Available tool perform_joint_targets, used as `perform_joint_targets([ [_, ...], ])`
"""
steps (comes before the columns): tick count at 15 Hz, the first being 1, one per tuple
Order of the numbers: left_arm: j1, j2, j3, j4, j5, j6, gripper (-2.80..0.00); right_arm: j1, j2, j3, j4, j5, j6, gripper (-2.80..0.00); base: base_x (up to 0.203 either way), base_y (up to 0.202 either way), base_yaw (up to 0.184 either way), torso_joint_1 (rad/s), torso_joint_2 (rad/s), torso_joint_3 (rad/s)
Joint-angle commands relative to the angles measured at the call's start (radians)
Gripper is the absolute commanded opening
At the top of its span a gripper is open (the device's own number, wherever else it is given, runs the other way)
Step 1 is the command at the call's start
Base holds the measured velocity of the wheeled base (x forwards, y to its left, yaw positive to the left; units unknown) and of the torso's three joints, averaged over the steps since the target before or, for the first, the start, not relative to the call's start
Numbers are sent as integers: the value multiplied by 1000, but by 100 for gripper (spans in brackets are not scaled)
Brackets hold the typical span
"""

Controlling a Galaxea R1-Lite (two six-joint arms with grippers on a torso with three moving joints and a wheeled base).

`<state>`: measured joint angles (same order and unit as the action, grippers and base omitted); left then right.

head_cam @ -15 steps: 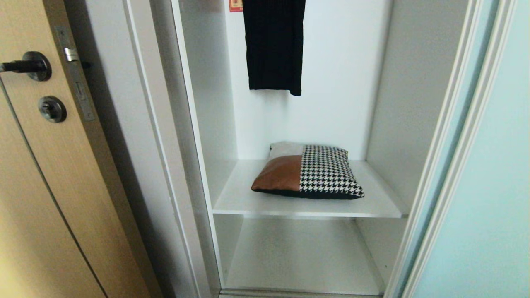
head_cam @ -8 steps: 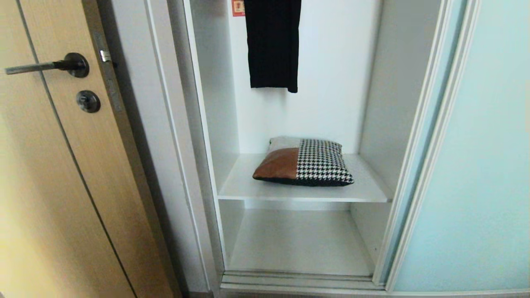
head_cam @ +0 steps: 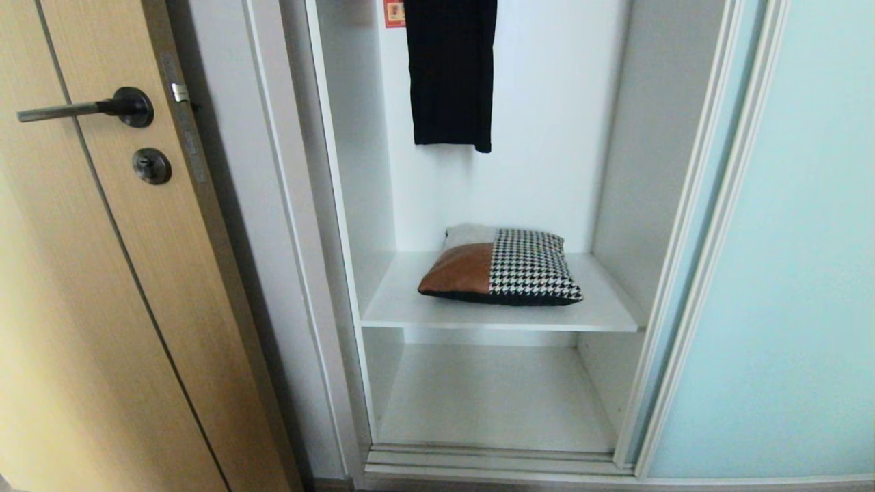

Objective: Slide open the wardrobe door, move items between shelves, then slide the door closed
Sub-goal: Close the door

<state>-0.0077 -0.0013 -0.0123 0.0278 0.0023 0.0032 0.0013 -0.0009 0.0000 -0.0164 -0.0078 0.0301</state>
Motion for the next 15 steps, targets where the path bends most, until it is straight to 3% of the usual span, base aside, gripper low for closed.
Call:
perform_joint_targets([
  [1, 0, 0, 0, 0, 1, 0, -280, 0, -2, -9, -1, -1, -5, -280, 0, 0, 0, 0, 0, 0],
  [3, 0, 0, 0, 0, 1, 0, -280, 1, 30, -113, 21, -3, -1, -280, 0, 0, 0, 0, 0, 0],
  [8, 0, 0, 0, 0, 1, 0, -280, 0, 259, -452, 224, -31, 35, -280, 0, 0, 0, 0, 0, 0],
  [11, 0, 0, 0, 0, 1, 0, -280, 6, 454, -612, 242, -138, 39, -280, 0, 0, 0, 0, 0, 0],
  [15, 0, 0, 0, 0, 1, 0, -280, 7, 713, -793, 241, -188, 48, -280, 0, 0, 0, 0, 0, 0],
])
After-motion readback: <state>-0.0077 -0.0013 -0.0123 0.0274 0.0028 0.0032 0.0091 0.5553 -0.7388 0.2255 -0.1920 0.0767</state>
